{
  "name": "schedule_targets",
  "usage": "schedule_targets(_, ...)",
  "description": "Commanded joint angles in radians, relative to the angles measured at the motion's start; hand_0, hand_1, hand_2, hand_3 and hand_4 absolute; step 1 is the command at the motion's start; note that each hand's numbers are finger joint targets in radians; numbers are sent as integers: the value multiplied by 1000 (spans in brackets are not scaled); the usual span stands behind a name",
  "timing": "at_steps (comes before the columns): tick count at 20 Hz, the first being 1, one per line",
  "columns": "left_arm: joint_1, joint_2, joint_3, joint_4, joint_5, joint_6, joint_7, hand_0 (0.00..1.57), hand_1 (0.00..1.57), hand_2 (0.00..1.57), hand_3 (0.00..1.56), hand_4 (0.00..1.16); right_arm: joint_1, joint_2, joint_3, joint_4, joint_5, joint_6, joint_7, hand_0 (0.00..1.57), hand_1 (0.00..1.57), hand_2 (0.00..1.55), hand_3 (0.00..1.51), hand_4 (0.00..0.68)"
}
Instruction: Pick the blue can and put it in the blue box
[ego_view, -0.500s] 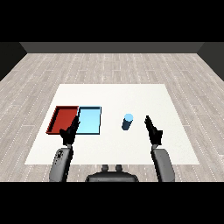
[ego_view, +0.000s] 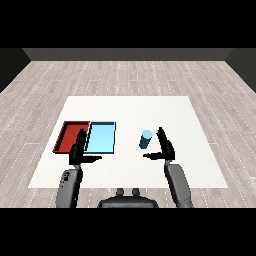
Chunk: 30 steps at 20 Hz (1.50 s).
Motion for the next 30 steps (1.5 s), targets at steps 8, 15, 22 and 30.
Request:
schedule_targets(8, 34, -10, 28, 17, 7, -15, -221, 0, 0, 0, 0, 0, -70, 16, 55, 47, -54, -4, -123, 0, 0, 0, 0, 0)
schedule_targets(15, -49, -10, 31, 81, 1, -1, -213, 0, 0, 0, 0, 0, -112, 10, -9, 170, -59, 26, -206, 0, 0, 0, 0, 0)
schedule_targets(22, 5, -42, -18, 39, -41, 25, -202, 0, 0, 0, 0, 0, -77, -12, -36, 163, -65, 39, -200, 0, 0, 0, 0, 0)
schedule_targets(30, -9, -7, 18, 86, -41, 6, -246, 0, 0, 0, 0, 0, -184, 14, -61, 334, -65, -6, -203, 0, 0, 0, 0, 0)
